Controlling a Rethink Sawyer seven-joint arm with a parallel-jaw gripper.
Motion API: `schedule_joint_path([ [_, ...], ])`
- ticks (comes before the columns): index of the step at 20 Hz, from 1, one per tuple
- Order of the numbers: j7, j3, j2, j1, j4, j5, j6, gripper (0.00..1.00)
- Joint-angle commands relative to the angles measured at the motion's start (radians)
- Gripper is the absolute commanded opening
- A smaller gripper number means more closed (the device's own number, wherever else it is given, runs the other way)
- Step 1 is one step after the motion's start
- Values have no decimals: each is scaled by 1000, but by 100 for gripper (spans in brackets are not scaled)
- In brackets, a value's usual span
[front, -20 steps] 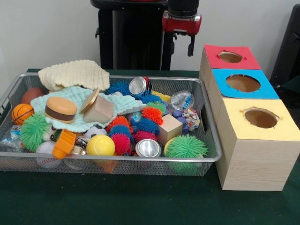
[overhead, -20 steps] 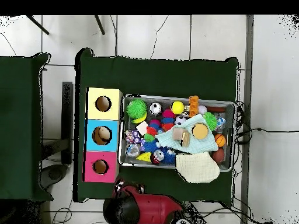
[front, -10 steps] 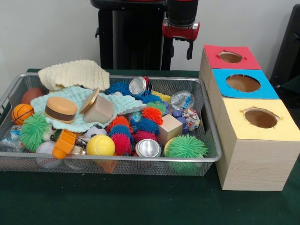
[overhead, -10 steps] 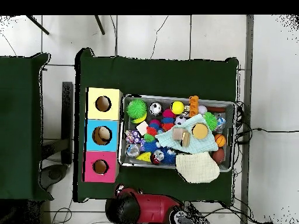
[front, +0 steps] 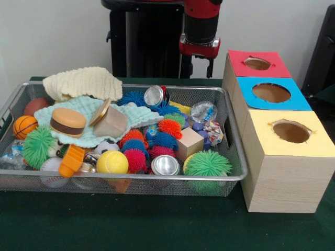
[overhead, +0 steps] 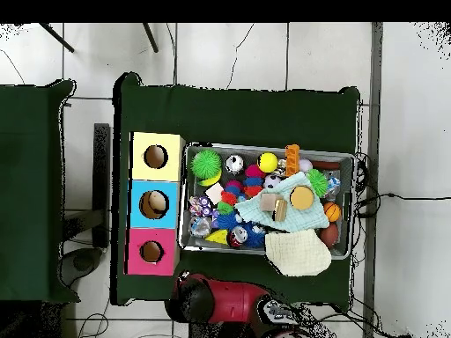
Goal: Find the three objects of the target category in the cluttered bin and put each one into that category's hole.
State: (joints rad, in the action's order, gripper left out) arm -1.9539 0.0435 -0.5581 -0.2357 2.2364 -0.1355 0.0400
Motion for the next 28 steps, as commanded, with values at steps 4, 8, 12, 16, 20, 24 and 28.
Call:
schedule_joint_path([
  [4, -93, 78, 38, -22, -220, 62, 88, 100],
  [8, -76, 98, 0, -40, -218, 79, 204, 100],
  [12, -61, 115, -20, -59, -233, 95, 314, 100],
  [16, -62, 150, -44, -88, -232, 124, 431, 100],
  [20, -52, 156, -59, -95, -240, 121, 477, 100],
  [24, -60, 154, -72, -89, -240, 114, 485, 100],
  [28, -68, 157, -93, -88, -213, 106, 463, 100],
])
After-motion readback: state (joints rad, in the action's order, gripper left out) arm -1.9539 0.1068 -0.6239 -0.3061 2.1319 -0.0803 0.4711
